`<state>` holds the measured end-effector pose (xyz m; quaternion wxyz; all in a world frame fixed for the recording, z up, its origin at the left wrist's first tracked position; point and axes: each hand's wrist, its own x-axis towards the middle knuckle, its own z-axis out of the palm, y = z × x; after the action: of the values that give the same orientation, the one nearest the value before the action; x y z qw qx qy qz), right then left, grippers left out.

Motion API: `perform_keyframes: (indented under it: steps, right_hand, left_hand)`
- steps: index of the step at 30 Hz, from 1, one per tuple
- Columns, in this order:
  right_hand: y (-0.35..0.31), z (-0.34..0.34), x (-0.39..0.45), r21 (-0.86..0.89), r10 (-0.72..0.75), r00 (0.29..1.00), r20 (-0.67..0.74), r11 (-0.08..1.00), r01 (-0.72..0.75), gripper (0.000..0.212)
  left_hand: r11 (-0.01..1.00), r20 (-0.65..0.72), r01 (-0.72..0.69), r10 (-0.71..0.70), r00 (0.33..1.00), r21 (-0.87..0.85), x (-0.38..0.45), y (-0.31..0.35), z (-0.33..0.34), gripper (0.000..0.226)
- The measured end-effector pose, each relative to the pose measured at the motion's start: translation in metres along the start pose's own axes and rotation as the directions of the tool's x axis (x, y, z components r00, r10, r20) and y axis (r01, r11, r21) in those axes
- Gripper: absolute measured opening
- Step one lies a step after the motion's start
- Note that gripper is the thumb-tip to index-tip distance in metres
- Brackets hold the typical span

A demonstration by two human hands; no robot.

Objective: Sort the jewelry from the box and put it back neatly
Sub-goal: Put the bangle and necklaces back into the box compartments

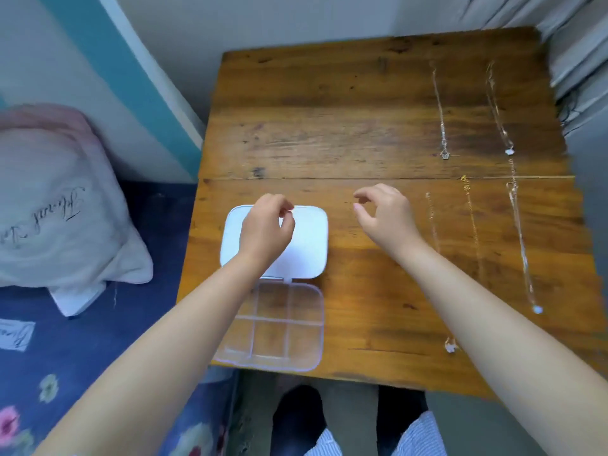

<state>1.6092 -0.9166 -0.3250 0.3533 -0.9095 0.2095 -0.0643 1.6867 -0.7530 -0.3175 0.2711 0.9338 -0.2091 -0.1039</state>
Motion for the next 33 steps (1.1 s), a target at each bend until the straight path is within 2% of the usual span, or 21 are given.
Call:
perform_keyframes:
  steps: [2,4,8,11,15,21,28,33]
  right_hand:
    - [-0.024,0.022,-0.011,0.020,0.047,0.999,-0.008,0.999,-0.047,0.023]
    - [-0.042,0.043,-0.024,-0.010,0.156,0.987,0.027,0.988,-0.155,0.030]
    - [-0.058,0.074,-0.042,-0.081,0.408,0.910,0.067,0.912,-0.403,0.046]
    - [-0.063,0.085,-0.049,-0.042,0.526,0.848,0.072,0.851,-0.524,0.045]
    - [-0.064,0.093,-0.047,0.006,0.538,0.843,0.001,0.843,-0.538,0.039]
    - [-0.060,0.094,-0.046,0.154,0.569,0.816,-0.102,0.820,-0.552,0.031]
    - [-0.058,0.081,-0.056,0.360,0.595,0.789,-0.152,0.777,-0.517,0.029]
    - [-0.059,0.091,-0.064,0.344,0.596,0.797,-0.096,0.771,-0.535,0.029]
  left_hand:
    - [0.999,0.009,-0.035,0.035,0.999,0.017,-0.018,-0.034,-0.019,0.019]
    - [0.998,0.042,-0.016,0.014,0.999,0.055,-0.038,-0.068,-0.033,0.022]
    - [0.986,0.126,0.088,-0.106,0.986,0.143,-0.074,-0.123,-0.041,0.039]
    - [0.983,0.226,0.159,-0.177,0.958,0.094,-0.092,-0.143,-0.035,0.045]
    - [0.987,0.263,0.158,-0.143,0.954,-0.036,-0.102,-0.154,-0.028,0.031]
    - [0.971,0.253,0.208,-0.174,0.952,-0.118,-0.105,-0.156,-0.025,0.032]
    - [0.955,0.280,0.275,-0.235,0.931,-0.112,-0.106,-0.148,-0.033,0.032]
    - [0.964,0.275,0.264,-0.244,0.930,-0.038,-0.118,-0.149,-0.034,0.029]
